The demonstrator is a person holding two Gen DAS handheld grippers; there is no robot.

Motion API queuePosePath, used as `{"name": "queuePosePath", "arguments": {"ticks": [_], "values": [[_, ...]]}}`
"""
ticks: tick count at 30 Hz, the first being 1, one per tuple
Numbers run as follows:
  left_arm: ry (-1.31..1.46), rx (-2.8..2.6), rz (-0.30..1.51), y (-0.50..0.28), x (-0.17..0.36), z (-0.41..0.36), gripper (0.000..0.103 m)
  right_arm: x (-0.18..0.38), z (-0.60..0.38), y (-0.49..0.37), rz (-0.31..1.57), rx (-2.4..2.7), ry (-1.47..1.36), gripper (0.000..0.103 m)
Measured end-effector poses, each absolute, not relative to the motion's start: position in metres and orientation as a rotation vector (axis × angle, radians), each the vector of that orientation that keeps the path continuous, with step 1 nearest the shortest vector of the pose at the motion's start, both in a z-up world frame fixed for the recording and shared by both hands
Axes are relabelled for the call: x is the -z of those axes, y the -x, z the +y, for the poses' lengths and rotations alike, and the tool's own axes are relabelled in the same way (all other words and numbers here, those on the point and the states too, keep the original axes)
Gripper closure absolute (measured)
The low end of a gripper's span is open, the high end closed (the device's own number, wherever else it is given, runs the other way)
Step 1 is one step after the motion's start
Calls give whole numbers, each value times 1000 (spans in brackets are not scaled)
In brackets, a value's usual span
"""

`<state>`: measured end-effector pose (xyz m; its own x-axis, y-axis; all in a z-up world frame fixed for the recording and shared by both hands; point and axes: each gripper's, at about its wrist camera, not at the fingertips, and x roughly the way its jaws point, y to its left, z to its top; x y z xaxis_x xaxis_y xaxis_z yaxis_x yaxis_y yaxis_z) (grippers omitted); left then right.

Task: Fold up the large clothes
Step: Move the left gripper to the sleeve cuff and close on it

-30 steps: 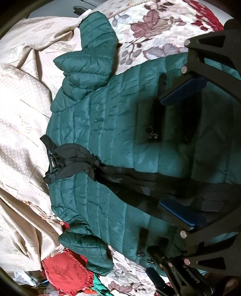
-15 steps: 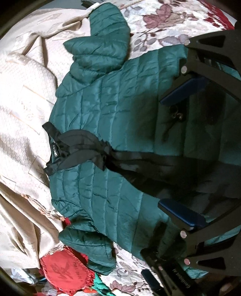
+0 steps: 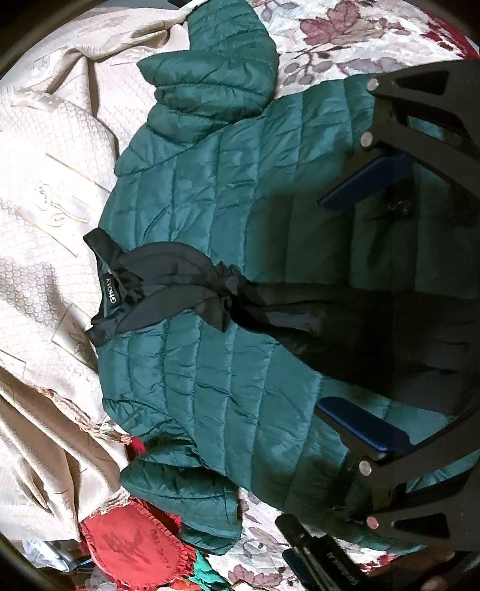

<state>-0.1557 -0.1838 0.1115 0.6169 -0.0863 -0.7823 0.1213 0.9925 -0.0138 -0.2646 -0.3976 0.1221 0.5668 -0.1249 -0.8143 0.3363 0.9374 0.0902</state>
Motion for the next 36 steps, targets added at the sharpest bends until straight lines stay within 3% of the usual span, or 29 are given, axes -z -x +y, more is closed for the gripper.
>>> {"name": "queuePosePath", "arguments": {"ticks": [10,17,30,31,33,35,36], "values": [[125,-50,907,93,-106,-93,43,-115,-387,245,962,227,-212,1],[180,-205,815,27,-105,-29,43,-105,-380,238,1001,192,-220,1],[46,-375,813,-73,-66,2,44,-99,-362,227,1041,143,-176,1],[27,-371,799,-74,-66,0,48,-98,-361,227,1044,140,-173,1],[-6,-358,795,-77,-65,-5,83,-95,-358,225,1053,134,-171,1],[27,-294,823,-80,-64,-4,103,-93,-358,223,1059,131,-176,1],[64,-264,842,-80,-63,0,103,-92,-358,222,1060,131,-178,1]]}}
